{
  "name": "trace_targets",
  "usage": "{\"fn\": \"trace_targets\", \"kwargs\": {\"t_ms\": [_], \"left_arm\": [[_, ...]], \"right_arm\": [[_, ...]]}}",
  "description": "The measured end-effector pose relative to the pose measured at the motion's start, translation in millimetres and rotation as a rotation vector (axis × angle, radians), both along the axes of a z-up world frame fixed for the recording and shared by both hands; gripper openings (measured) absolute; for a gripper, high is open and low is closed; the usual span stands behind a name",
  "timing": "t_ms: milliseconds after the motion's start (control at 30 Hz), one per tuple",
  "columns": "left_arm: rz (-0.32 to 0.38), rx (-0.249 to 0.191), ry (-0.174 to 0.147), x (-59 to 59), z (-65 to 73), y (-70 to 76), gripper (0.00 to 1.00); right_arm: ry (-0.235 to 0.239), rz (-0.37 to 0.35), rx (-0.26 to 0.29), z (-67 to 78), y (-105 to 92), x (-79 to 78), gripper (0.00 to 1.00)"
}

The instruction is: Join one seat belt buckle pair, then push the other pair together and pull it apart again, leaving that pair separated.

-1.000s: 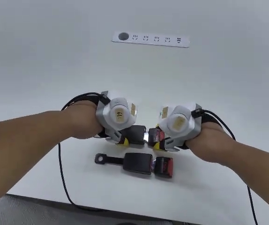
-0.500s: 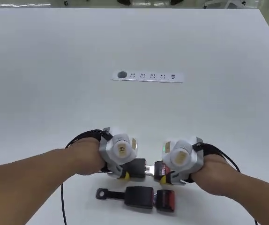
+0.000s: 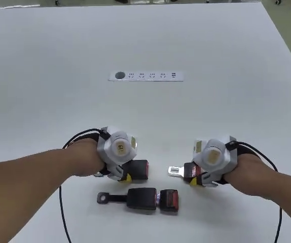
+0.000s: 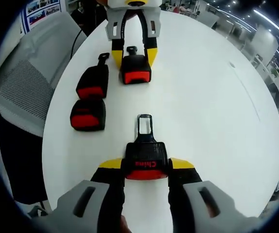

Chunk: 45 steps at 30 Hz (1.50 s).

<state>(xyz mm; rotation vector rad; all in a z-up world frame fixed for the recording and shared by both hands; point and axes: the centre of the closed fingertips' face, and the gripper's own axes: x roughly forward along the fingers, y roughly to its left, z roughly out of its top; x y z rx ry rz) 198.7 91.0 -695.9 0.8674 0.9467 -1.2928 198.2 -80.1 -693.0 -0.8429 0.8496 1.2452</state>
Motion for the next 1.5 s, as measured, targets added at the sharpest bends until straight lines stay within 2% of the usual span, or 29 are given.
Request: {"fn": "trace_targets", "kwargs": {"t_ms": [133, 333, 400, 567, 700, 900, 1133, 1200, 1333, 1400, 1433, 1467, 1500], "left_arm": [[-0.003, 0.009, -0.001, 0.2, 0.0, 0.5, 0.33], [0.012, -0.003, -0.001, 0.8, 0.4, 0.9, 0.33], [0.015, -0.002, -0.004, -0.9, 1.6, 0.0, 0.33], [0.015, -0.003, 0.0, -0.7, 1.2, -0.3, 0.33], [0.018, 0.002, 0.0, -1.3, 1.8, -0.9, 0.33], [0.015, 0.025, 0.005, 0.0, 0.6, -2.3, 0.34], [0.03, 0.027, 0.012, 0.1, -0.1, -0.9, 0.36], [0.054, 0.028, -0.018, 6.0, 0.7, 1.1, 0.45], [0.05, 0.004, -0.029, 2.6, 7.1, 8.1, 0.51], [0.093, -0.032, -0.078, 8.8, 20.1, 16.1, 0.56], [0.112, -0.046, -0.092, 10.6, 24.4, 19.0, 0.58], [0.163, -0.072, -0.1, 6.1, 40.5, 19.6, 0.59], [0.186, -0.094, -0.106, 3.9, 47.9, 21.2, 0.6]], "right_arm": [[0.002, -0.011, -0.029, -0.5, -23.5, -0.4, 0.33], [0.034, -0.039, -0.071, -0.1, -54.2, -7.5, 0.34], [0.024, -0.009, -0.11, -0.2, -65.5, -8.7, 0.34], [0.07, -0.023, -0.124, -2.7, -70.3, -12.4, 0.34], [0.085, -0.026, -0.132, -3.2, -69.1, -11.9, 0.34], [0.084, -0.036, -0.131, -3.6, -70.3, -13.7, 0.34], [0.062, -0.062, -0.137, -3.1, -70.1, -11.6, 0.36], [0.024, -0.084, -0.133, -1.2, -71.6, -6.9, 0.4], [0.023, -0.125, -0.116, 2.3, -77.5, -12.2, 0.44], [0.007, -0.168, -0.068, 14.4, -77.9, -16.1, 0.45], [0.003, -0.182, -0.048, 12.9, -76.4, -15.2, 0.45], [0.001, -0.202, -0.02, 16.5, -74.8, -16.8, 0.46], [-0.006, -0.213, -0.008, 25.1, -75.5, -19.3, 0.48]]}}
